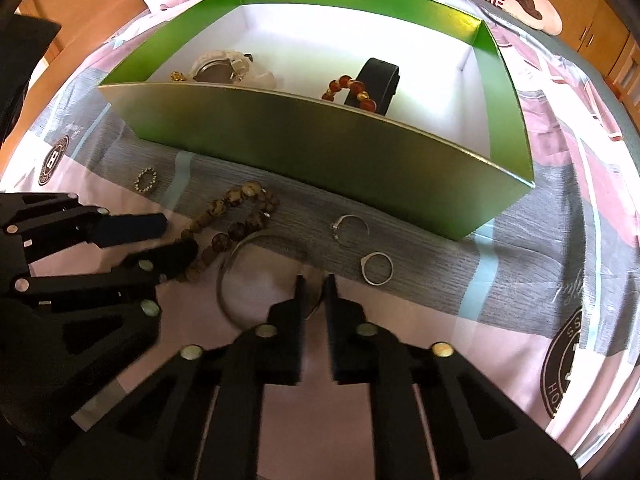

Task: Organize jewelry
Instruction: 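Grasp the rhinestone ring with the left tool while the right tool grasps the silver bangle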

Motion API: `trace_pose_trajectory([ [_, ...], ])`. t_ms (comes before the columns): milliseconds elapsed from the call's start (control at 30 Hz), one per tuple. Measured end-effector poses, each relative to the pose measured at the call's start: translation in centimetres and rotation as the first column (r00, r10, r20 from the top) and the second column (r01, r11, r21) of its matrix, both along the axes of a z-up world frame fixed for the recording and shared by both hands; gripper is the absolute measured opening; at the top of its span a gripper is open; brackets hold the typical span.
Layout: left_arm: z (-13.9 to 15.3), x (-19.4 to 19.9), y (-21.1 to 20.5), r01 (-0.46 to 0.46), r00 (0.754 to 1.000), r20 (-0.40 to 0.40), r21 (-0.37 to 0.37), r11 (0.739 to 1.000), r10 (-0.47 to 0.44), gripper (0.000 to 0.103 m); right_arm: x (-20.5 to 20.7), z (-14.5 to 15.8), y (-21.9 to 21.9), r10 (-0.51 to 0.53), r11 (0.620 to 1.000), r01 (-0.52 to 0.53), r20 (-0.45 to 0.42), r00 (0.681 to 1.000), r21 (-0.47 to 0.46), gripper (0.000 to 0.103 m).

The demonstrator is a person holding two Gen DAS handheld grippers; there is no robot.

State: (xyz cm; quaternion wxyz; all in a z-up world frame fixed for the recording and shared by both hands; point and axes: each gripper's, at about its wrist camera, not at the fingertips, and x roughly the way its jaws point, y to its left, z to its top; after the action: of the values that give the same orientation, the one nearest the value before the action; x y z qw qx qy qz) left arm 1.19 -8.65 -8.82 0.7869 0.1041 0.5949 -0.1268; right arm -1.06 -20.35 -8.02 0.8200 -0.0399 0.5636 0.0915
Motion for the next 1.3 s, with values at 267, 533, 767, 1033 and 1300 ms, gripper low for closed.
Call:
trace_pose_trajectory([
  [267, 1.3, -0.6, 0.1, 0.004, 1.0, 0.01, -0.001, 1.0, -0.004, 0.008, 0.2, 1.2, -0.3, -0.007, 1.0, 0.006, 0.029, 1.0, 0.019, 0.003],
  [533, 5.2, 0.1, 4.5, -0.059, 0.998, 0.017, -0.13, 0.99, 0.061, 0.008, 0.1, 3.3, -1.8, -0.041, 0.997, 0.036, 0.078, 0.996, 0.066, 0.003],
  [767, 3.8, 0.8, 5.5, -0.071, 0.997, -0.023, -0.136, 0.988, 0.068, 0.008, 0.0, 2.6, -1.1, -0.014, 0.996, 0.012, 0.027, 1.0, 0.086, 0.004],
  [1033, 0.8, 1.4, 4.0, -0.067, 0.996, -0.062, -0.069, 0.995, 0.063, 0.011, -0.2, 1.2, -0.2, 0.006, 0.999, -0.006, -0.01, 1.0, 0.048, 0.019],
  [1300, 0.2, 1.2, 2.7, -0.037, 0.998, -0.046, -0.039, 0.999, 0.035, 0.022, -0.3, 0.0, 0.9, 0.02, 1.0, -0.02, -0.022, 1.0, -0.006, 0.02],
])
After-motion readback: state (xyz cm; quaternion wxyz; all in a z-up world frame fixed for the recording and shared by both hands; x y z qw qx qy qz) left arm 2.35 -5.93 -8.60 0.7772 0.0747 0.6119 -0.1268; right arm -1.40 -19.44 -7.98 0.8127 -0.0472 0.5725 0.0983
